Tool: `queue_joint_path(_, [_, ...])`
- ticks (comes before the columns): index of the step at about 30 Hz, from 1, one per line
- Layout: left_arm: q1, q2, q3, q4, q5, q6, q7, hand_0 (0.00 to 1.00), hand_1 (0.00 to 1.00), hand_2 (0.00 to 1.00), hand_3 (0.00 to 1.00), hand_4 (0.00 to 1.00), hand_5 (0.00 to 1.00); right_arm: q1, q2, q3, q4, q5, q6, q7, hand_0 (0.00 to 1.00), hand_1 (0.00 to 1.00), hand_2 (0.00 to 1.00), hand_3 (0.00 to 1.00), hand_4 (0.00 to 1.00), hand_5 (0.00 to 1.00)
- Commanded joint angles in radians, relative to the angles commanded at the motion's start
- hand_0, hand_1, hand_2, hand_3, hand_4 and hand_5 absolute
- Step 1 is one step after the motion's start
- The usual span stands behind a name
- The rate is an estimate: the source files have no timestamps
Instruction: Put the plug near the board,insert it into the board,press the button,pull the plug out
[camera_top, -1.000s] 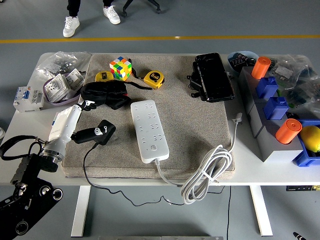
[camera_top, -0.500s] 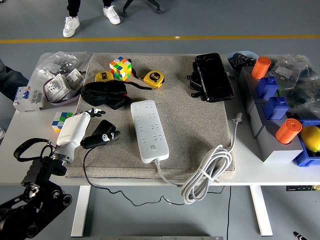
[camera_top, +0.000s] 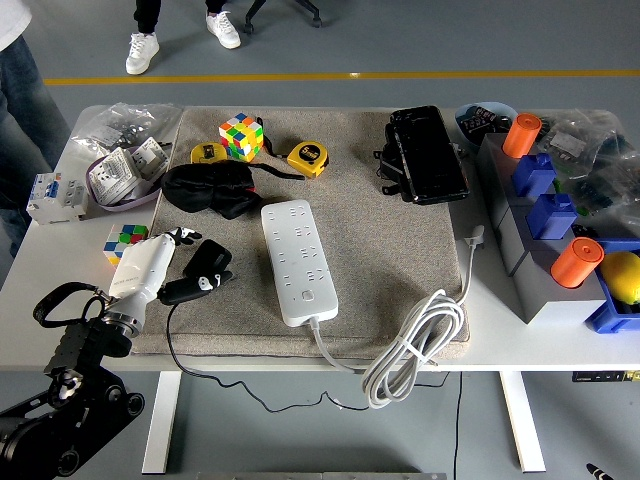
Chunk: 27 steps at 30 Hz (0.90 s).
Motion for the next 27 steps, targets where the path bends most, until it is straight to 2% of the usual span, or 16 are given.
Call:
queue_joint_path(4, [-0.005,0.0,0.008,0.006,-0.032,0.002,-0.002,0.526,0.582,0.592,0.71,0.998,0.546,0.001,0.0,0.0,0.0,0.001,0.0,0.0,0.645,0.695,0.7,0.602,0.871,0.528])
queue_joint_path(5, [-0.006,-0.001,0.01,0.009,-0.036,0.002,-0.002,0.434,0.515,0.542,0.681,0.998,0.461,0.001,0.0,0.0,0.0,0.001,-0.001,0.0,0.647,0.695,0.7,0.603,0.872,0.529])
queue_joint_path(11, [-0.013,-0.009,0.017,0.023,-0.054,0.003,-0.003,0.434,0.515,0.542,0.681,0.998,0.461,0.001,0.001,-0.001,0.001,0.0,-0.001,0.001,0.647,0.695,0.7,0.603,0.872,0.529])
queue_joint_path(12, [-0.014,-0.01,0.018,0.025,-0.056,0.004,-0.003,0.382,0.475,0.504,0.648,0.998,0.389,0.0,0.0,-0.002,0.001,0.0,-0.001,0.0,0.645,0.695,0.7,0.603,0.872,0.529])
queue_joint_path(17, [-0.025,-0.017,0.024,0.035,-0.07,0.018,-0.008,0.382,0.475,0.504,0.648,0.998,0.389,0.001,0.0,-0.004,0.0,0.002,-0.001,0.0,0.645,0.695,0.7,0.603,0.872,0.529])
queue_joint_path(18, [-0.027,-0.018,0.026,0.036,-0.073,0.024,-0.011,0.327,0.441,0.485,0.569,0.998,0.36,0.001,0.0,-0.003,0.001,0.002,-0.001,0.0,0.644,0.695,0.7,0.603,0.871,0.529])
queue_joint_path(23, [-0.033,-0.02,0.032,0.043,-0.079,0.032,-0.015,0.327,0.441,0.485,0.569,0.998,0.36,0.002,0.0,-0.003,0.001,0.002,-0.002,0.001,0.644,0.695,0.7,0.603,0.871,0.529])
queue_joint_path(24, [-0.034,-0.02,0.032,0.044,-0.08,0.032,-0.016,0.297,0.417,0.483,0.549,0.998,0.306,0.002,0.0,-0.003,0.001,0.002,-0.002,0.001,0.645,0.695,0.7,0.603,0.872,0.529])
queue_joint_path(27, [-0.035,-0.022,0.033,0.046,-0.084,0.041,-0.019,0.297,0.417,0.483,0.549,0.998,0.306,0.002,0.0,-0.004,0.001,0.002,-0.002,0.001,0.645,0.695,0.7,0.603,0.872,0.529])
